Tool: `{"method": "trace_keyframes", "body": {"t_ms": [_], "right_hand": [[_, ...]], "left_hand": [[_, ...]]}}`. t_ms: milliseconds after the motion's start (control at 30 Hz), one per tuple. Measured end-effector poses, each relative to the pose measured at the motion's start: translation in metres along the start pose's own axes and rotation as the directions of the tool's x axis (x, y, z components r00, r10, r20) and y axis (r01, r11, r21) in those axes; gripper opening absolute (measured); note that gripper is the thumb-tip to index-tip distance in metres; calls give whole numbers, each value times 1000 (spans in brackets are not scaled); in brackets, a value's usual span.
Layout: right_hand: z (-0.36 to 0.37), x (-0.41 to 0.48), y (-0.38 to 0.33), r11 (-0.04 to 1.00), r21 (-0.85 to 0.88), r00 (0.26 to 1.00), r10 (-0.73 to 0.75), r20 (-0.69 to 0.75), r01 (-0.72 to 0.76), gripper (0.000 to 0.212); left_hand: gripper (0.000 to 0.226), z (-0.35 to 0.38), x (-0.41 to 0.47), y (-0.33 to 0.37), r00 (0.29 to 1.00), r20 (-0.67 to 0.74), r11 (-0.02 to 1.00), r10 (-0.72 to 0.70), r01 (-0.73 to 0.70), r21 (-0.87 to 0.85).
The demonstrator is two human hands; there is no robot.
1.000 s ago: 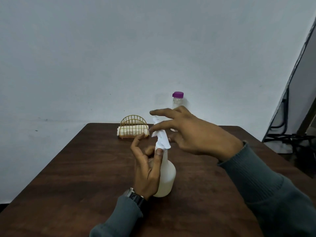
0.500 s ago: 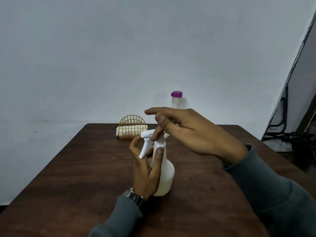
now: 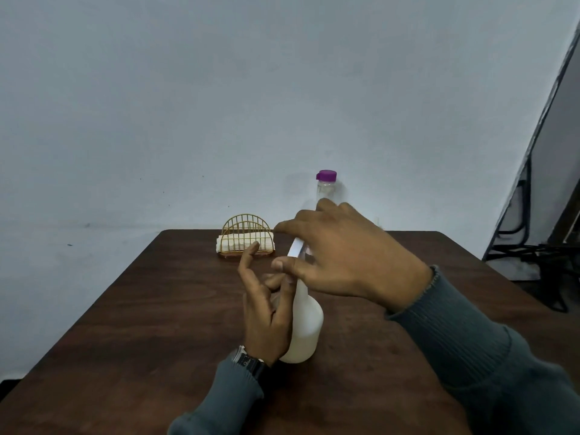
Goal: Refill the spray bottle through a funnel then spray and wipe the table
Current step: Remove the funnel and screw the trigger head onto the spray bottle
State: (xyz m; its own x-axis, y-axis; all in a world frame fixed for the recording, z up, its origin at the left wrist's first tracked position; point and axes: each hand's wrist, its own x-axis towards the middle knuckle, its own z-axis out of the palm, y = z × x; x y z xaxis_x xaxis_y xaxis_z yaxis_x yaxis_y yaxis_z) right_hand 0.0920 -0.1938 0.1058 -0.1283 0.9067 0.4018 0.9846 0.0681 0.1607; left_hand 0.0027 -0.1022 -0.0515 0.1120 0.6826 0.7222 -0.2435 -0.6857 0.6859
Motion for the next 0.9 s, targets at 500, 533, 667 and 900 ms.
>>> {"method": "trace_keyframes", "body": {"t_ms": [500, 533, 667, 900], "right_hand": [[-3, -6, -15, 743, 652, 987, 150, 58, -151, 37], [-3, -7, -14, 782, 615, 994, 110, 26, -103, 36], [5, -11, -6, 858, 514, 1000, 15, -9, -8, 44], [23, -9, 6, 878, 477, 993, 73, -89, -21, 39]], "left_hand": [[75, 1, 1, 6, 997, 61, 998, 46, -48, 38], [73, 0, 1, 5, 997, 52, 998, 53, -55, 32], [68, -3, 5, 5, 994, 64, 995, 88, -90, 30], [54, -5, 2, -1, 996, 84, 999, 6, -9, 38]]}}
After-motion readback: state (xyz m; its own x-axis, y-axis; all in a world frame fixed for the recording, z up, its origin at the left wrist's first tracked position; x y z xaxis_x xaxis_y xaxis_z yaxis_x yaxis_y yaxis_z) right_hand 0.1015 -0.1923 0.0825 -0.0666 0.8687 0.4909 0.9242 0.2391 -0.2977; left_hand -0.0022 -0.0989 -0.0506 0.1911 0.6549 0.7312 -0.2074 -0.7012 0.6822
